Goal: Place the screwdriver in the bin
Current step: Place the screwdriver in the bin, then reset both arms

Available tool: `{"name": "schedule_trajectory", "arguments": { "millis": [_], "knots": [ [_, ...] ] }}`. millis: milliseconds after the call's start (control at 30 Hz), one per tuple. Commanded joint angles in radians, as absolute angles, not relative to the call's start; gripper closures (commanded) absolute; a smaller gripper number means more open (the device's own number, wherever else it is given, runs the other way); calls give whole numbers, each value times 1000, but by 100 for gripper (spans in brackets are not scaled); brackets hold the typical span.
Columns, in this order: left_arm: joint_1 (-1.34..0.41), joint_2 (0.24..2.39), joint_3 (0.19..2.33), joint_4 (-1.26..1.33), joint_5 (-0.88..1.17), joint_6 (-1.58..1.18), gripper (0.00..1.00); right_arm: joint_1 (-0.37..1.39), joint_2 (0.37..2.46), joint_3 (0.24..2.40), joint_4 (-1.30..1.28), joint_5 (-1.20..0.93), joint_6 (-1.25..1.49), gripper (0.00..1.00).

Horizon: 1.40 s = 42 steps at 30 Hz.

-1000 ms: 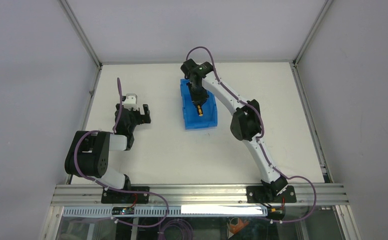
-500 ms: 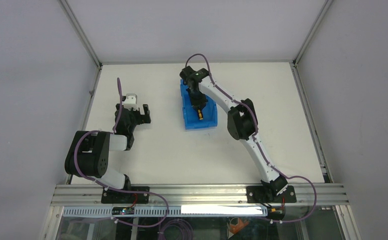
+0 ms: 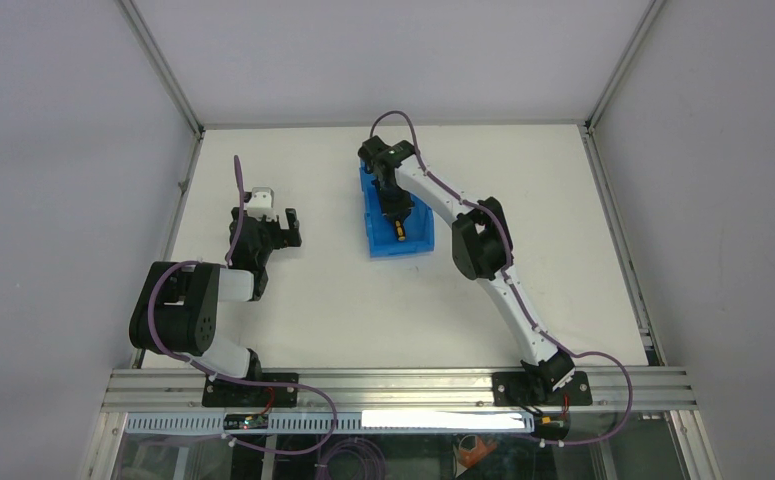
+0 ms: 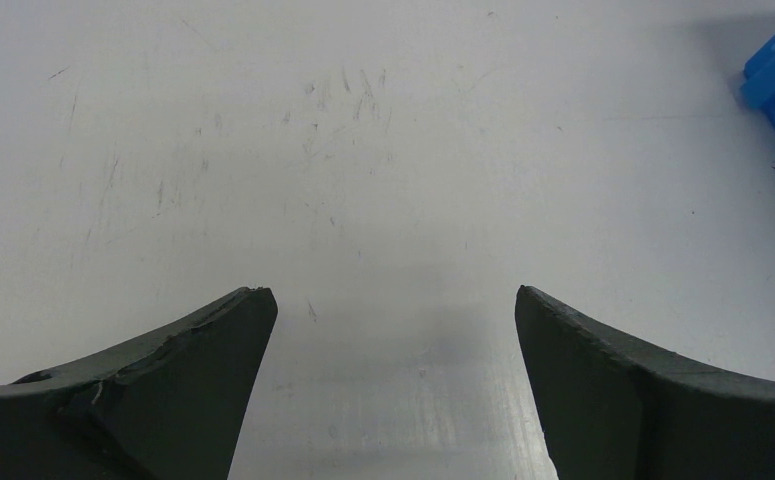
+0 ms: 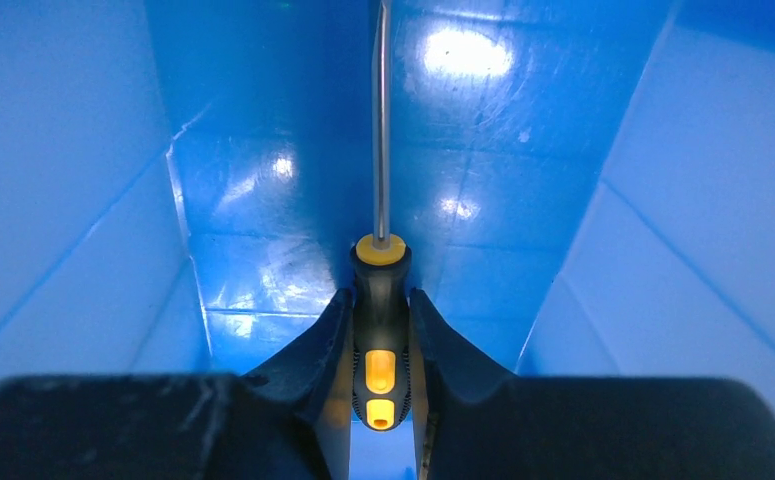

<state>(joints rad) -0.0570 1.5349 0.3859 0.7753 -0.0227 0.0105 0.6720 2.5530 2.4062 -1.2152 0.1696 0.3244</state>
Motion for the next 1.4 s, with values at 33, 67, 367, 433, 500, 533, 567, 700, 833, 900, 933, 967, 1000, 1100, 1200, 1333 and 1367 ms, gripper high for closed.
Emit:
{"name": "schedule_trajectory", "arguments": {
  "millis": [33,67,367,433,500,533,567,700,833,900,933,967,1000,1100,1200,1333,1367],
  "knots": [
    [-46,1506,383,801,-2,2,1,675,2550,2407,-1181,199,346,78],
    [-47,1506,383,801,-2,3,1,676,2545,2407,-1180,201,345,75],
    [-46,1506,383,801,-2,2,1,676,2486,2408,-1183,204,348,61],
    [-47,1506,383,801,-2,2,1,676,2469,2408,-1186,204,348,61],
    [-47,1506,383,801,-2,2,1,677,2447,2408,-1187,206,348,60],
    [-48,1506,383,801,-2,2,1,676,2436,2408,-1188,208,349,60],
    [-47,1506,383,801,-2,2,1,676,2423,2408,-1191,209,348,60],
    [-47,1506,383,802,-2,2,1,678,2367,2404,-1191,205,349,60],
    [-47,1506,383,801,-2,3,1,679,2304,2398,-1190,199,344,59],
    [-47,1506,383,802,-2,2,1,681,2266,2394,-1190,200,337,58],
    [-47,1506,383,801,-2,2,1,681,2248,2392,-1189,203,335,58],
    [-46,1506,383,801,-2,2,1,682,2230,2388,-1188,206,333,58],
    [-47,1506,383,802,-2,2,1,681,2212,2383,-1186,209,329,57],
    [-47,1506,383,801,-2,2,1,681,2150,2362,-1175,225,316,54],
    [-47,1506,383,801,-2,2,1,681,2084,2326,-1160,258,300,50],
    [-47,1506,383,801,-2,2,1,675,1998,2273,-1136,305,277,45],
    [-47,1506,383,802,-2,3,1,671,1975,2254,-1132,317,273,45]
  ]
}}
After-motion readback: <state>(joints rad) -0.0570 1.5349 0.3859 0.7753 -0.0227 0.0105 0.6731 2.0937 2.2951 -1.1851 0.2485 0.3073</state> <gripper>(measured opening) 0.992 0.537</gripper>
